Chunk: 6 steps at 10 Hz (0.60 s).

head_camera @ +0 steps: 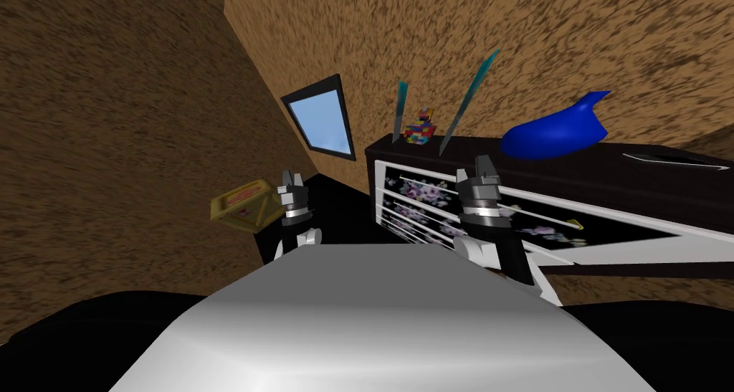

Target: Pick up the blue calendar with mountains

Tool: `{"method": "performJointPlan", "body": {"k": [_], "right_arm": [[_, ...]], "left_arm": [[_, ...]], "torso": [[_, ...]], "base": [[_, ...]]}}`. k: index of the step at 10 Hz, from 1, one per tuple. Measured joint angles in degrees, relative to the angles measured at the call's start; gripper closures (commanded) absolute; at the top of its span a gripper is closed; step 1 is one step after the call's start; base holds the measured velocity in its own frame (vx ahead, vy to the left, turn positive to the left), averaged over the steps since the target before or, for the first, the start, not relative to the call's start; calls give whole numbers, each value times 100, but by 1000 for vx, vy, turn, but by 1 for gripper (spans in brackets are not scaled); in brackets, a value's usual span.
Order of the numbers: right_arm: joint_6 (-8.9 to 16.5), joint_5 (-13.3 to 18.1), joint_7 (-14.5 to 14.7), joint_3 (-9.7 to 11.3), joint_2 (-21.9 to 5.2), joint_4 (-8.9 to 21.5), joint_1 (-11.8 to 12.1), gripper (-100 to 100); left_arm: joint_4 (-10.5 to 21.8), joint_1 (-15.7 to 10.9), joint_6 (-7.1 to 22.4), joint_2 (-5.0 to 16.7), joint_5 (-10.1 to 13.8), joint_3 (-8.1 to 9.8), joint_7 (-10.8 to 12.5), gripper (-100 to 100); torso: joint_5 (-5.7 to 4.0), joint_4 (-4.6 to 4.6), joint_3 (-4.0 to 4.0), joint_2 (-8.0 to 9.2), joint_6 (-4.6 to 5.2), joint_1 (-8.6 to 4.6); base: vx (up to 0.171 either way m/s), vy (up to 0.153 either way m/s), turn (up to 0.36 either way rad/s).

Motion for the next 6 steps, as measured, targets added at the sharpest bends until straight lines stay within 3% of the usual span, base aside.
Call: {"method": "performJointPlan", "body": {"k": [3,6], "right_arm": [[346,-285,37,-602,-376,68,441,-100],[666,-471,137,-1080,-640,209,705,-100]], "left_arm": [[0,0,0,-1,0,-1,0,0],[0,1,0,-1,0,-1,0,0]], "torso": [[8,-3,-5,-7,1,38],[7,-3,-7,-13,1,35]], "base": [[60,240,-65],[63,222,-53]]}}
